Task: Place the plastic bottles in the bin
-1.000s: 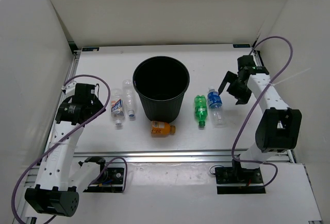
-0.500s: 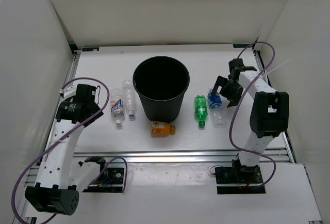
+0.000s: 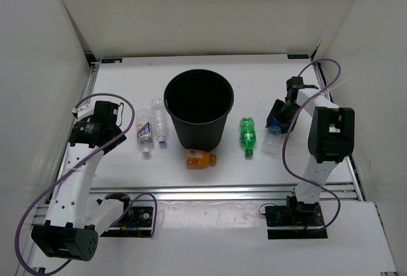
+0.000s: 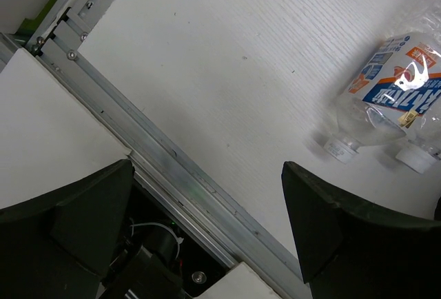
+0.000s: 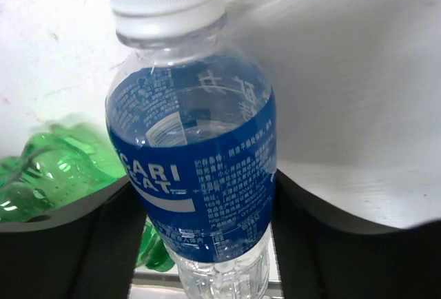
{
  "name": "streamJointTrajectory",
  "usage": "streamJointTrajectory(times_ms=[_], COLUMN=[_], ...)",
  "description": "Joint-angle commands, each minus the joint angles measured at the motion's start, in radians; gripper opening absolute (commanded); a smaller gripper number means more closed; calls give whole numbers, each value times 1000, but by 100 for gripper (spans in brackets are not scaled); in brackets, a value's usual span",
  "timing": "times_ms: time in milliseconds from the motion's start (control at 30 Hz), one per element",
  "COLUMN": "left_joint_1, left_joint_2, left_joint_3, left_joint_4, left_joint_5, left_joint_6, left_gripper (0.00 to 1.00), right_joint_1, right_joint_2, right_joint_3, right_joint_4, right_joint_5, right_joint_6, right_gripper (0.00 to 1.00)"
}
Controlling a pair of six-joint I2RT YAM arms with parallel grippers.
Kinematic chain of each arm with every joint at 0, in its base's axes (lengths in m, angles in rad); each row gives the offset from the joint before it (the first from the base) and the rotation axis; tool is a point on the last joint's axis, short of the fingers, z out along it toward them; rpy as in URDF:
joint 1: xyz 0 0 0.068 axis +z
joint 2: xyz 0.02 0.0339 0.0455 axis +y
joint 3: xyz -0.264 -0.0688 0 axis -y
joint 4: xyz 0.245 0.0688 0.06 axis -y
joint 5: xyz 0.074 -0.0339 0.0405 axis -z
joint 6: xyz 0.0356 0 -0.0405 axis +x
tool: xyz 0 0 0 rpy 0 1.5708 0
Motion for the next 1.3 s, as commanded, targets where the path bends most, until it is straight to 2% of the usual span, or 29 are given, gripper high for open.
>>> streamJointTrajectory(times_ms=[0, 33, 133, 200, 333, 433, 533, 733, 967, 1033, 1067, 1100, 1133, 1267], left_joint_1=[6, 6, 6, 6, 6, 6, 6, 6, 6, 6, 6, 6, 6, 6], left_joint_2=[-9, -9, 2, 2, 11, 22, 31, 40, 40, 40, 40, 40, 40, 40], left_joint_3=[21, 21, 12, 12, 31, 31, 31, 31, 31, 31, 31, 31, 20, 9], left_joint_4=[-4, 7, 7, 7, 17, 37, 47, 65, 65, 65, 74, 74, 74, 83], left_joint_5=[-29, -18, -18, -7, 5, 46, 68, 79, 89, 89, 89, 89, 89, 108], left_joint_6=[-15, -15, -15, -15, -27, -27, -27, -27, -18, -18, -18, -18, -18, -18], left_gripper=[100, 100, 100, 100, 100, 100, 100, 100, 100, 100, 100, 100, 100, 100], right_joint_1=[-27, -27, -27, -27, -27, -4, 74, 292, 453, 493, 503, 503, 512, 498], right_joint_2=[-66, -66, -117, -173, -227, -248, -249, -163, -153, -163, -172, -172, -184, -247], right_joint_3=[24, 36, 99, 180, 376, 502, 602, 869, 834, 834, 825, 814, 814, 814], right_joint_4=[16, 7, -23, -33, -33, 45, 101, 102, 82, 70, 56, 46, 33, 33], right_joint_5=[-7, -7, -18, -33, -183, -332, -341, -374, -332, -313, -303, -293, -279, -136], right_joint_6=[-11, -11, 15, 29, 72, 125, 126, 63, 8, -12, -25, -25, -25, -35], right_gripper=[65, 65, 50, 47, 39, 35, 30, 30, 44, 54, 62, 87, 97, 100])
